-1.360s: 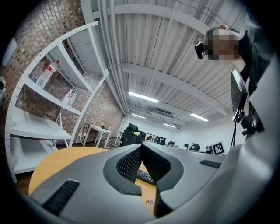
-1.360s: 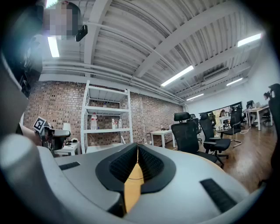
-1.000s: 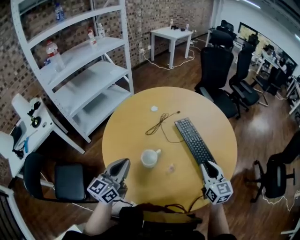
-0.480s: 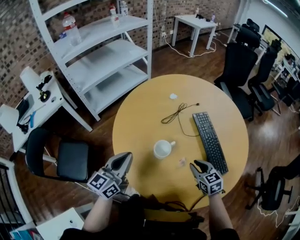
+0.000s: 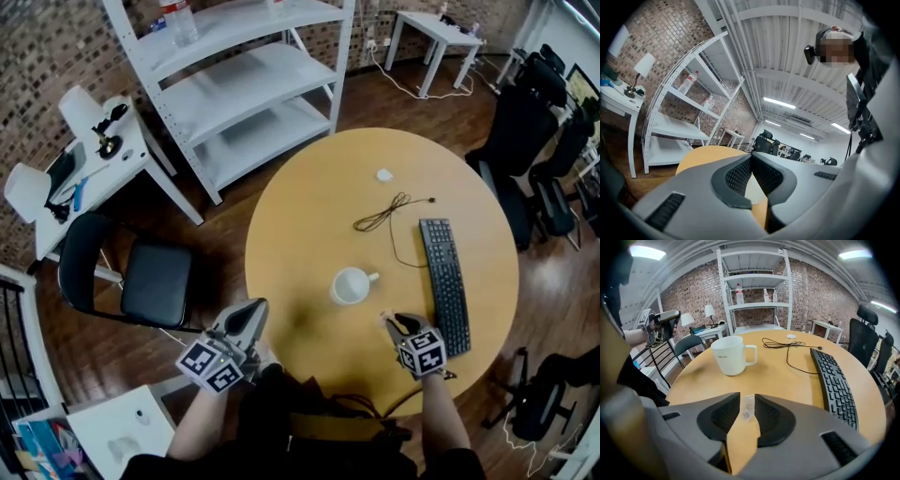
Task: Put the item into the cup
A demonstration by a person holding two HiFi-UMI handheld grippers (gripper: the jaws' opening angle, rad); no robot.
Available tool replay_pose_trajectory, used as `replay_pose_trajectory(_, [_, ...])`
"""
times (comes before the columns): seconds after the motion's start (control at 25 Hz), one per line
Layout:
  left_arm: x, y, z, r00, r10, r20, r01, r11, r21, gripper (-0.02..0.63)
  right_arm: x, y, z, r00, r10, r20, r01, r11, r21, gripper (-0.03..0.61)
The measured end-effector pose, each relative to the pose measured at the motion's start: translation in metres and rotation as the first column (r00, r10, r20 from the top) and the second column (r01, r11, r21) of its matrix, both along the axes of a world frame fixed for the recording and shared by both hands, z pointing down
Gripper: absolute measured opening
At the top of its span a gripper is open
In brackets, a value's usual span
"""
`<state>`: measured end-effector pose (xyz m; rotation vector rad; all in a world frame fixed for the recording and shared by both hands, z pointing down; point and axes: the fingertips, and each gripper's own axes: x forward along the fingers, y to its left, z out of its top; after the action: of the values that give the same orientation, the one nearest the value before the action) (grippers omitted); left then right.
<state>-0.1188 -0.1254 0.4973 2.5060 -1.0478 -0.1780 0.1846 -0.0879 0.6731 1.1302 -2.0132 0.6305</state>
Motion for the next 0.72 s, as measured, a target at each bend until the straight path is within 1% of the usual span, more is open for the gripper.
replay_pose_trajectory(0.16, [-0.005, 0.001, 0.006, 1.0, -0.009, -0.002, 0.009, 1.0, -0.02, 0.003, -0.003, -0.002, 0.01, 1.0, -0.014, -0.022, 0.014, 1.0, -0.027, 0.104])
replay_pose_trajectory(0.36, [0.003, 0.002, 0.009, 1.0, 0.019, -0.001, -0.019, 0.999, -0.031, 0.003, -0.006, 0.0, 0.017, 0.999, -0.03, -0.037, 0.028, 0.998, -0.053, 0.102])
replay_pose_trajectory(0.4, [0.005, 0.002, 0.009, 1.0, 0.022, -0.001, -0.022, 0.999, -0.03, 0.003, -0.006, 0.0, 0.018, 0.998, -0.03, -0.047, 0.027, 0.998, -0.056, 0.079])
replay_pose_trajectory(0.44, [0.006, 0.001, 0.009, 1.0, 0.025, -0.001, -0.025, 0.999, -0.03, 0.003, -0.006, 0.0, 0.019, 0.998, -0.029, -0.057, 0.026, 0.998, -0.053, 0.022])
replay_pose_trajectory(0.48, [0.006, 0.0, 0.008, 1.0, 0.028, -0.001, -0.028, 0.999, -0.029, 0.003, -0.007, -0.001, 0.018, 0.998, -0.03, -0.062, 0.027, 0.998, -0.048, 0.006])
replay_pose_trajectory(0.6, [0.007, -0.004, 0.006, 0.999, 0.041, 0.002, -0.041, 0.999, -0.023, 0.003, -0.01, -0.003, 0.011, 0.998, -0.031, -0.062, 0.029, 0.999, -0.032, 0.006])
replay_pose_trajectory(0.72, [0.011, -0.008, 0.002, 0.999, 0.049, 0.005, -0.049, 0.999, -0.009, 0.003, -0.006, -0.008, 0.0, 0.997, -0.027, -0.066, 0.027, 1.0, 0.002, 0.006])
